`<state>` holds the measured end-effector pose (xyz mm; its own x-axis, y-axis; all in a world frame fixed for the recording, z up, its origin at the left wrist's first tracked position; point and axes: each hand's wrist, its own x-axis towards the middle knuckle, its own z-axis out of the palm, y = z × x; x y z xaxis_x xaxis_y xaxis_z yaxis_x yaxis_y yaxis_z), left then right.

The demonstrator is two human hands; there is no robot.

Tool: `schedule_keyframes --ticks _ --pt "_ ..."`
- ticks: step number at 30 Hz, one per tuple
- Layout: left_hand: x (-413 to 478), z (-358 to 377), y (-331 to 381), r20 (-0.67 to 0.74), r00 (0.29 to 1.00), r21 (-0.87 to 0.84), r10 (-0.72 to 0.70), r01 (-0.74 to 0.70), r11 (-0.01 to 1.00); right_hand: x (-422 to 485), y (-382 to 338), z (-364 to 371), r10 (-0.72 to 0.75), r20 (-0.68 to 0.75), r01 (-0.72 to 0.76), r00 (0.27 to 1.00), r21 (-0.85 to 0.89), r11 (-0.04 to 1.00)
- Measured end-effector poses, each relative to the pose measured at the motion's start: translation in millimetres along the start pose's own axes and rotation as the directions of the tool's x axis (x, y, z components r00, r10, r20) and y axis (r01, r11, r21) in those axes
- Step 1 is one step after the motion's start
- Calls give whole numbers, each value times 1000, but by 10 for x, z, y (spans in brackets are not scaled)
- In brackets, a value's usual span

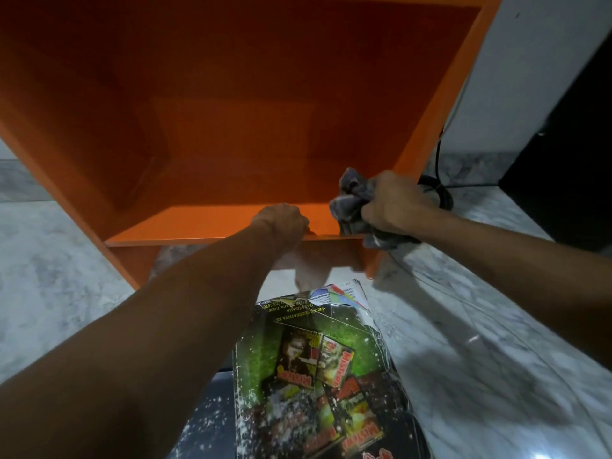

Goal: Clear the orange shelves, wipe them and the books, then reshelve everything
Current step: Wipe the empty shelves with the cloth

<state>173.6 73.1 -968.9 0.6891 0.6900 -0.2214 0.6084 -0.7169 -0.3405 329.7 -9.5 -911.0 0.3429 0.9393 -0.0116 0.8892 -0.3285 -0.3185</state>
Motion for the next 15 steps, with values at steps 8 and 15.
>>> schedule_keyframes --ticks 8,15 --pt "-70 -29 -30 -4 1000 -16 -7 6 1000 5 -5 311 -24 57 41 998 -319 947" --pt "-100 -21 -37 29 1000 -29 -8 9 1000 -130 123 54 120 204 -49 972 -323 945"
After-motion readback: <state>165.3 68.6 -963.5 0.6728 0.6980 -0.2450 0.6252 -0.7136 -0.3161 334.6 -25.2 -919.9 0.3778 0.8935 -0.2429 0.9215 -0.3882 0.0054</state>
